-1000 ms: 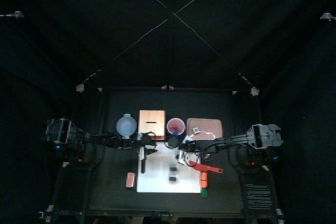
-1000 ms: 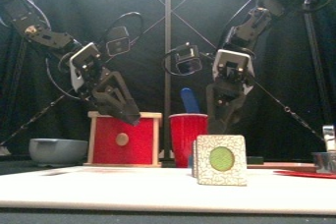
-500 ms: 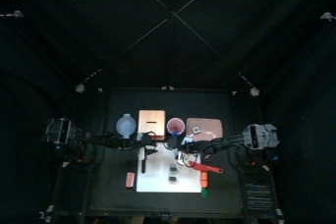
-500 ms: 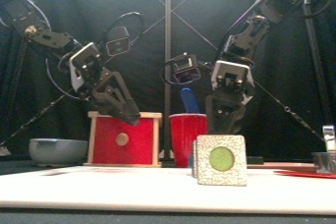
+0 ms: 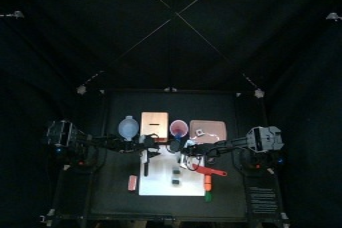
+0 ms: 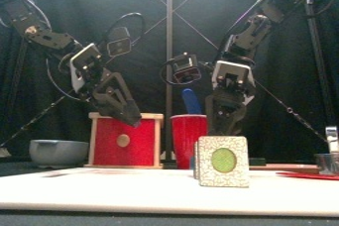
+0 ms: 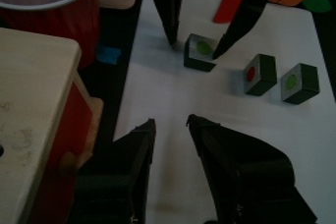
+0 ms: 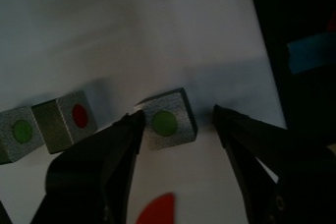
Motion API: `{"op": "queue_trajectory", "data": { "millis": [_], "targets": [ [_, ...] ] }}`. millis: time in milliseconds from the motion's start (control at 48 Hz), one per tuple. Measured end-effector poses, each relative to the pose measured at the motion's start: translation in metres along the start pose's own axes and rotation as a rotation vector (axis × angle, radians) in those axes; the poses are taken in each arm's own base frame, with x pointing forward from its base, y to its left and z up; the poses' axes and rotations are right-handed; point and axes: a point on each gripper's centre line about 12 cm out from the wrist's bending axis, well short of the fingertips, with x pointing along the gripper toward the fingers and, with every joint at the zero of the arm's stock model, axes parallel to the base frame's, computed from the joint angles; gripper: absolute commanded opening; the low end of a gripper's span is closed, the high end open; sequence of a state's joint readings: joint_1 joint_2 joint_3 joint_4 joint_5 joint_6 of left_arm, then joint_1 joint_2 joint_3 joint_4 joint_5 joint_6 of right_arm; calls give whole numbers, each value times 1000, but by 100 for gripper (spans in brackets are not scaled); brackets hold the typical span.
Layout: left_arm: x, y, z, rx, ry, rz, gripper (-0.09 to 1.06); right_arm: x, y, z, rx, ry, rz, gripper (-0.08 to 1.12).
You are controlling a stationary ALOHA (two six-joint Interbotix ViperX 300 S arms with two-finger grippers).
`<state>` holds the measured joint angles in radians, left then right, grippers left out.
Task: Place sushi on board then cut the sushi with the knife then place the pieces on the plate
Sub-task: Place the 4 sushi pieces on the plate
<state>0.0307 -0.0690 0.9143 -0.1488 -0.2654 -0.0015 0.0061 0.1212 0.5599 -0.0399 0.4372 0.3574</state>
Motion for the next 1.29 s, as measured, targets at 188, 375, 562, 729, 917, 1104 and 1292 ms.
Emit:
{"op": "queue_trajectory", "data": {
  "millis": [188,375,562,729,917,1104,1292],
  "targets": [
    [0,0,-1,0,2,0,74,0,1,0,1,0,4,104],
    [0,0,-1,0,2,0,74,-1,4,3,-7,-9,8,104],
    [0,0,0,0,0,0,74,3,6,0,-28,5,1,104],
    [0,1,-1,-1,1,1,74,11,4,-3,-51,20,-14,103],
    [0,1,-1,1,1,1,74,12,4,-4,-45,24,-17,98],
    [0,1,0,-1,0,1,74,12,4,-4,-40,24,-17,76],
    [0,0,-1,-1,2,1,74,7,4,-6,-26,29,-12,69]
  ]
}}
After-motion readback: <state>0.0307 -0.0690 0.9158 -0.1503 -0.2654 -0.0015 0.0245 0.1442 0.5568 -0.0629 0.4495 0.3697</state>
